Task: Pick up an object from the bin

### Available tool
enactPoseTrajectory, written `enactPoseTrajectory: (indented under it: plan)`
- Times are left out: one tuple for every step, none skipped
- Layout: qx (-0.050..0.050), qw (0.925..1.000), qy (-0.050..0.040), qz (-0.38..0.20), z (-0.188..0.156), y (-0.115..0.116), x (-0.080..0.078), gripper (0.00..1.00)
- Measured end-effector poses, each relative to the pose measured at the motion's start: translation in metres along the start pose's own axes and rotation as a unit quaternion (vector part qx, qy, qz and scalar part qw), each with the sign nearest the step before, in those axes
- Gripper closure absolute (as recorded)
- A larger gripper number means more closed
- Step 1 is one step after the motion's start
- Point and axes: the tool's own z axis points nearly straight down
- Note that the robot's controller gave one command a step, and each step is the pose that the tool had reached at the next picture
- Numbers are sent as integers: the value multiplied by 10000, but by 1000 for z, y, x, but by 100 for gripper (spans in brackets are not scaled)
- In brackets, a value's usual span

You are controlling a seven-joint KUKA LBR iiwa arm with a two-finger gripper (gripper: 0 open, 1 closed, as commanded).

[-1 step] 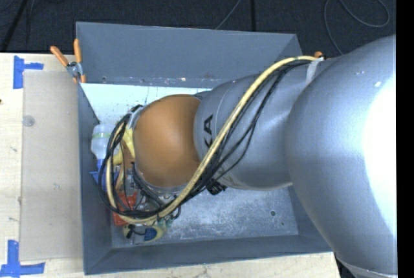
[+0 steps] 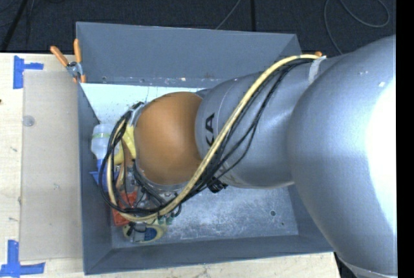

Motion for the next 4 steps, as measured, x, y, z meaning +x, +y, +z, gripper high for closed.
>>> enactPoseTrajectory:
  plan:
    - [17,10000,48,-49,-51,-10,-2,0]
    - [9,10000,31,-42,-81,-11,-2,0]
    - [-5,9999,-1,-125,-51,-24,-2,0]
    - [17,9969,47,-789,-6,-16,-13,0]
